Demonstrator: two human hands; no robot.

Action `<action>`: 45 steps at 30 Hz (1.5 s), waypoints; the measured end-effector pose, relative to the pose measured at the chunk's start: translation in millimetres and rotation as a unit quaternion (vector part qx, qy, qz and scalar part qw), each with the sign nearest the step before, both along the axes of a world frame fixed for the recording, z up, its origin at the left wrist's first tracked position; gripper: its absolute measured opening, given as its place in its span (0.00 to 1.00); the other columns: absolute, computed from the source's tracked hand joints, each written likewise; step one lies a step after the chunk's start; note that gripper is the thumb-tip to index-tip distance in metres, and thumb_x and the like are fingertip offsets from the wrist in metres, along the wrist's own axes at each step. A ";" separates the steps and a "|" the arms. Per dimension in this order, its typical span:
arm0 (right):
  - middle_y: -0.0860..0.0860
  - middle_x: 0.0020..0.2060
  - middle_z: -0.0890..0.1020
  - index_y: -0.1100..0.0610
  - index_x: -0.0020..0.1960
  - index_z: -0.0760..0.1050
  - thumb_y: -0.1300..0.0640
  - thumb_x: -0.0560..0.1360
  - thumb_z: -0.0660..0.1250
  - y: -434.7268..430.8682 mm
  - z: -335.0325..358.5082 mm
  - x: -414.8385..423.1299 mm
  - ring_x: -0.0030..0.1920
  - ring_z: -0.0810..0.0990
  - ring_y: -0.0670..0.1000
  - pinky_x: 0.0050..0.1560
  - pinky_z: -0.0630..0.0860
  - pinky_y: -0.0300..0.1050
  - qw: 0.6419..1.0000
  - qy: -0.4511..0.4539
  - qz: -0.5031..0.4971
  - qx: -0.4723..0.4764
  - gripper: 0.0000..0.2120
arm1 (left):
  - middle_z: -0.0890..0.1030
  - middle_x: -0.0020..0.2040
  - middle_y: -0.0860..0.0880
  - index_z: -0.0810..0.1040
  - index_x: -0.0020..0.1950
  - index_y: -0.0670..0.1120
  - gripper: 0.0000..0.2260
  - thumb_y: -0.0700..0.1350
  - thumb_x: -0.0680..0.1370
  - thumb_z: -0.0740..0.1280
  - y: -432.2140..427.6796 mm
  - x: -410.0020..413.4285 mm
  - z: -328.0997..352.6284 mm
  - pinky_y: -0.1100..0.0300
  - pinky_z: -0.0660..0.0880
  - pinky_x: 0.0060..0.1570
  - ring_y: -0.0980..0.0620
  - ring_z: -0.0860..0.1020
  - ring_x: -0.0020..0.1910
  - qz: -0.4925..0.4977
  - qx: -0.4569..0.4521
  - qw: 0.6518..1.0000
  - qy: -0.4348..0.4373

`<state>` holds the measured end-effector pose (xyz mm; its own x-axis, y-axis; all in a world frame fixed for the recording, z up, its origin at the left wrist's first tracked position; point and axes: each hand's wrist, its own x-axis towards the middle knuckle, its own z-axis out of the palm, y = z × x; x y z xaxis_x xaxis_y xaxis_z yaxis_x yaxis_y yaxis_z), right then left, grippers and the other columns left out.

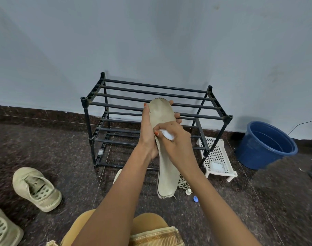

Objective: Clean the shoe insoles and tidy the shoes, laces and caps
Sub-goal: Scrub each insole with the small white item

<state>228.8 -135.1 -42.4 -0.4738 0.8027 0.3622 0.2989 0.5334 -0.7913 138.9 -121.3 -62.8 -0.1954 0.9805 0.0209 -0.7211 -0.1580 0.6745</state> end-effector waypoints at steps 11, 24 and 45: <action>0.53 0.43 0.79 0.58 0.45 0.81 0.64 0.71 0.68 2.6 -6.7 -4.3 0.47 0.77 0.55 0.53 0.72 0.56 0.996 0.006 -0.059 0.073 0.05 | 0.81 0.41 0.45 0.78 0.57 0.48 0.28 0.65 0.78 0.46 -1.2 1.5 2.2 0.56 0.77 0.46 0.49 0.79 0.42 -0.002 0.001 1.000 0.017; 0.48 0.45 0.79 0.54 0.46 0.80 0.60 0.73 0.67 17.8 -9.5 -15.0 0.45 0.75 0.54 0.52 0.52 0.29 0.976 -0.021 -0.149 0.160 0.05 | 0.81 0.48 0.45 0.78 0.58 0.52 0.27 0.65 0.78 0.46 -0.4 1.2 0.9 0.55 0.75 0.52 0.49 0.79 0.48 0.000 -0.006 1.000 0.014; 0.47 0.41 0.78 0.53 0.43 0.80 0.60 0.70 0.70 24.7 -8.6 -9.6 0.43 0.75 0.46 0.47 0.52 0.39 0.954 -0.019 -0.209 0.214 0.04 | 0.83 0.45 0.47 0.77 0.59 0.51 0.27 0.64 0.79 0.44 -0.4 1.3 2.5 0.59 0.78 0.43 0.51 0.81 0.44 -0.002 -0.003 1.000 0.029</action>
<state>219.2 -110.4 -51.0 -0.1644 0.7068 0.6881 0.5794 0.6337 -0.5125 140.2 -121.7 -60.3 -0.1899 0.9814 0.0263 -0.6819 -0.1511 0.7157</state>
